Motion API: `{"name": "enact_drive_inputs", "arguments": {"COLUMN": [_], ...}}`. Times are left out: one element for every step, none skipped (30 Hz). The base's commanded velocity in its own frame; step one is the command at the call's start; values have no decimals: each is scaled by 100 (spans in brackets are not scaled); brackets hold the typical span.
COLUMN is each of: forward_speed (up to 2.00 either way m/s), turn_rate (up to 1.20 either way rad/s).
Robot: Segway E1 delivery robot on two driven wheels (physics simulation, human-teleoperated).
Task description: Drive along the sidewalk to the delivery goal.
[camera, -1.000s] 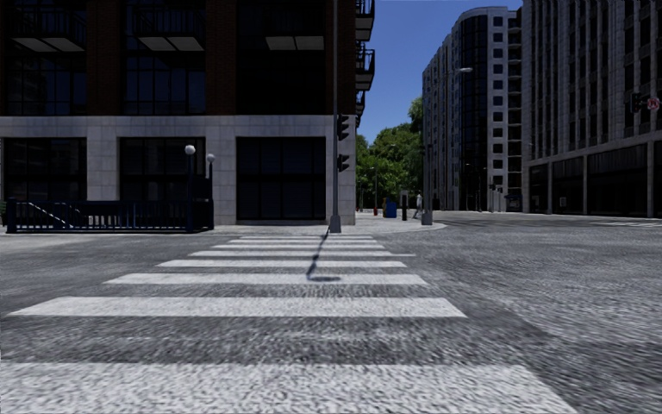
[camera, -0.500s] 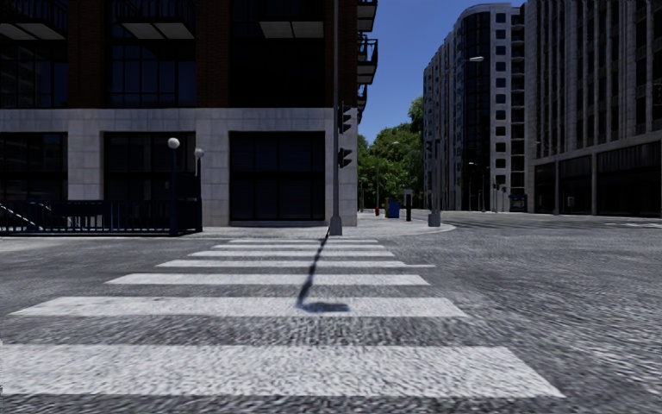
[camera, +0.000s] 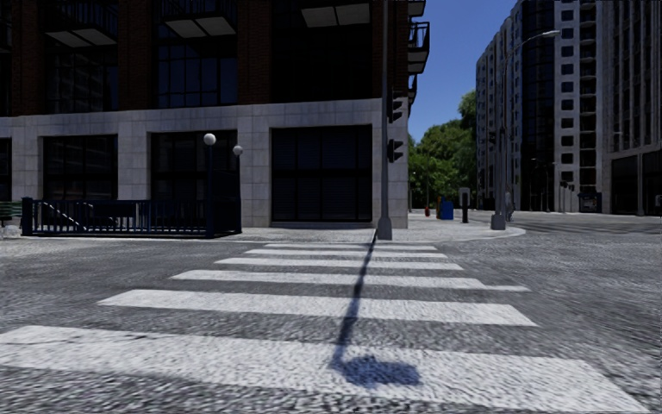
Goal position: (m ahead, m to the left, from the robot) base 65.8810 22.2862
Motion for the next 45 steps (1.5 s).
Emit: {"name": "enact_drive_inputs", "arguments": {"forward_speed": [200, 200, 200, 200, 200, 200, 200, 200, 200, 200, 200, 200, 200, 200, 200, 200, 200, 200, 200, 200, 200, 200, 200, 200, 200, 200, 200, 200, 200, 200, 200, 200, 200, 200, 200, 200, 200, 200, 200, 200, 200, 200, 200, 200, 200], "turn_rate": [0, 0, 0, 0, 0, 0, 0, 0, 0, 0, 0, 0, 0, 0, 0, 0, 0, 0, 0, 0, 0, 0, 14, 65, 80, 80, 84, 85, 9, 4, 4, 1, 0, 0, 0, 0, 0, 0, 0, 0, 0, 0, 0, 0, 0]}}
